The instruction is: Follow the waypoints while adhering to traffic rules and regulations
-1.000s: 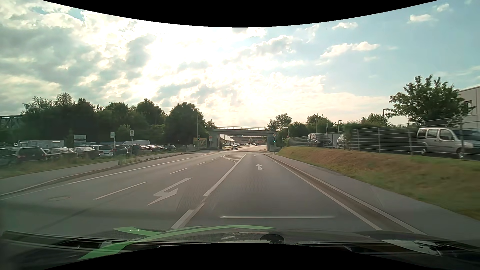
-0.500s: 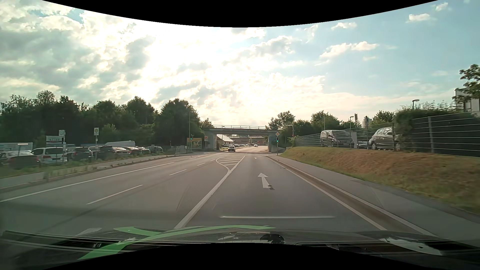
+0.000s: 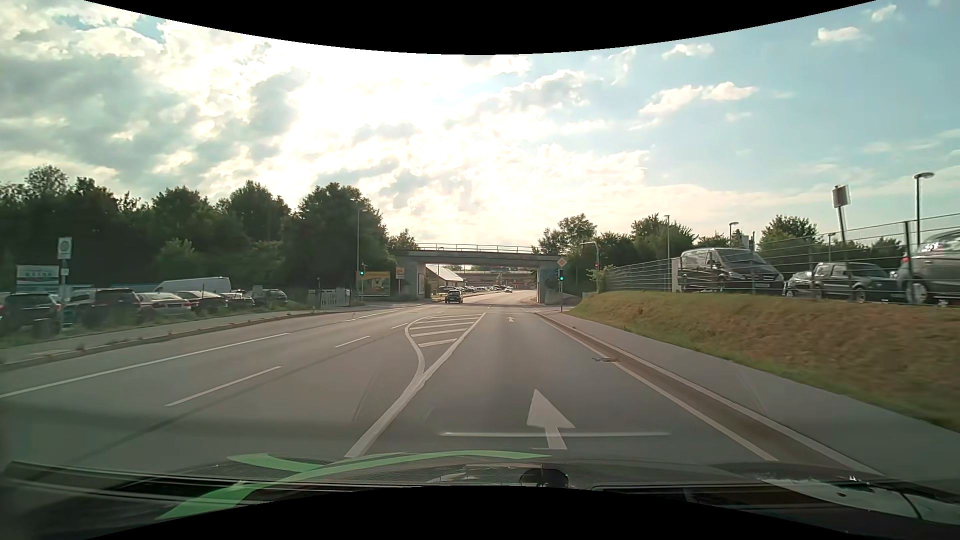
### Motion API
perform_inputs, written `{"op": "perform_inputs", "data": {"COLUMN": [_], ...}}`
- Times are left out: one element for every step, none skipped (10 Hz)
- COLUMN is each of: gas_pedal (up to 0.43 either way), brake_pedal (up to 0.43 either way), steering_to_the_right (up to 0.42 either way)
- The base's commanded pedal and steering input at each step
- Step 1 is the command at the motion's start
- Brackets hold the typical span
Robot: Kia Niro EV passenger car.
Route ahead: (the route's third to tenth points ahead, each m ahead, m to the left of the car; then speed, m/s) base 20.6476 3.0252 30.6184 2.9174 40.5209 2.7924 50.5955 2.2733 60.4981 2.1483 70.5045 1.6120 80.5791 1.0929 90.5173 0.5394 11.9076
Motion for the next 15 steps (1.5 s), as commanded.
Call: {"op": "perform_inputs", "data": {"gas_pedal": [0.008,0.02,0.02,0.02,0.02,0.02,0.028,0.028,0.039,0.047,0.047,0.059,0.059,0.067,0.067], "brake_pedal": [0.0,0.0,0.0,0.0,0.0,0.0,0.0,0.0,0.0,0.0,0.0,0.0,0.0,0.0,0.0], "steering_to_the_right": [0.002,0.003,0.002,0.002,0.001,0.001,0.001,0.001,0.001,0.001,0.001,0.001,0.001,0.001,0.001]}}
